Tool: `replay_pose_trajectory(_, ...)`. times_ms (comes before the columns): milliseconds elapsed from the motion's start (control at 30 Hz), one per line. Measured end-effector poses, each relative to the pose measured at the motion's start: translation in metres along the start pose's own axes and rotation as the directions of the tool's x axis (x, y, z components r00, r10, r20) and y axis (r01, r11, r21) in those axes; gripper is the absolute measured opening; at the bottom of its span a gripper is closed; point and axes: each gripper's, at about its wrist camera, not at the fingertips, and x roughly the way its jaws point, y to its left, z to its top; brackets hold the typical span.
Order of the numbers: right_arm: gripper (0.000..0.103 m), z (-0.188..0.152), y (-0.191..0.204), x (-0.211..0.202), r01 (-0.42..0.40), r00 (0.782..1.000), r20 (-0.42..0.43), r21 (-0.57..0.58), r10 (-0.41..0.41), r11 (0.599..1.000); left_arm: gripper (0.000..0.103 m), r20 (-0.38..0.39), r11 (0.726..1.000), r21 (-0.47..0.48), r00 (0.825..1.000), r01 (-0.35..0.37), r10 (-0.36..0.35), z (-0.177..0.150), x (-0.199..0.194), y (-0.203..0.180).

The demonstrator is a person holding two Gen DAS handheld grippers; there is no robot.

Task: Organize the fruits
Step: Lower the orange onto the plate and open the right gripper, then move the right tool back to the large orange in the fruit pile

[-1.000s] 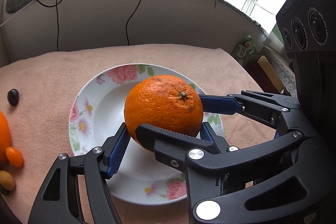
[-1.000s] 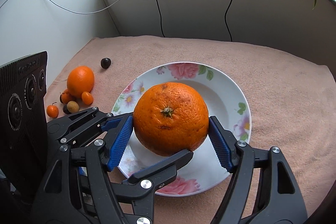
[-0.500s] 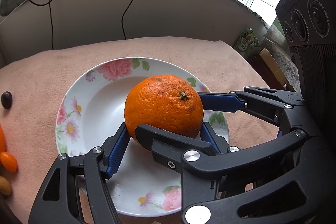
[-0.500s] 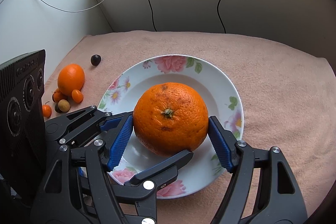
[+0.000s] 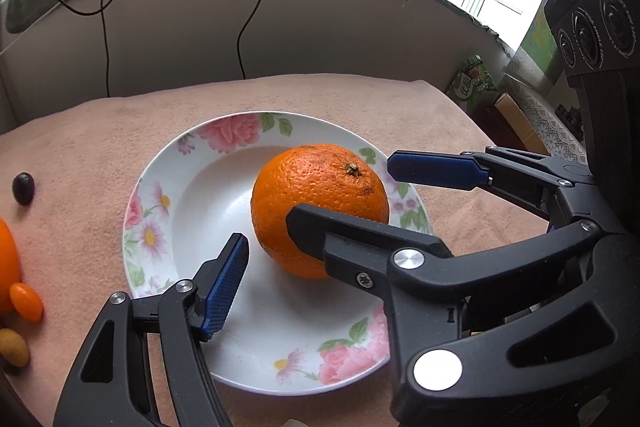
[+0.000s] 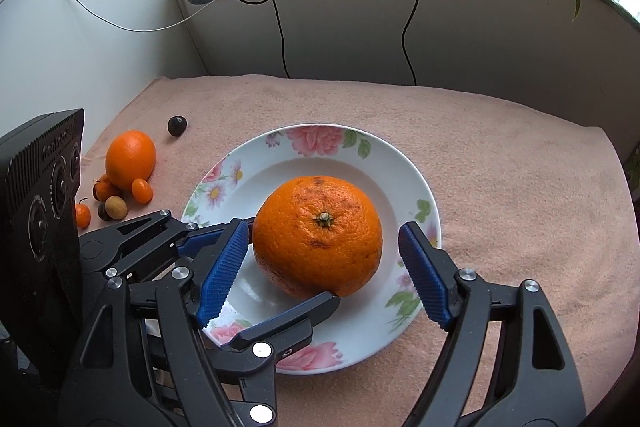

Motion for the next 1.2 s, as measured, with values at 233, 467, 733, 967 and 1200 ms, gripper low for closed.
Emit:
replay_pose_trajectory(233,0.080,0.001,0.005,-0.016,0.008,0.999,0.038,-0.007,-0.008,1.000,0.069,0.023,1.000,-0.013,1.000,-0.019,0.020,-0.006,-0.016,0.009)
replay_pose_trajectory(467,0.080,0.000,0.012,-0.027,-0.001,0.998,0.066,0.003,0.001,1.000,0.069,0.051,0.998,-0.040,0.998,-0.040,0.042,-0.014,-0.037,0.024)
replay_pose_trajectory(733,0.080,0.002,0.029,-0.028,0.000,0.996,0.086,-0.015,0.002,1.000,0.069,0.087,0.995,-0.058,0.993,-0.080,0.085,-0.019,-0.058,0.033)
replay_pose_trajectory(967,0.080,0.003,0.046,-0.029,-0.002,0.994,0.114,-0.036,0.006,0.999,0.069,0.115,0.991,-0.081,0.986,-0.111,0.119,-0.022,-0.075,0.046)
replay_pose_trajectory(1200,0.080,0.007,0.056,-0.027,-0.035,0.990,0.136,-0.023,0.038,0.999,0.069,0.144,0.983,-0.101,0.975,-0.155,0.168,-0.028,-0.093,0.061)
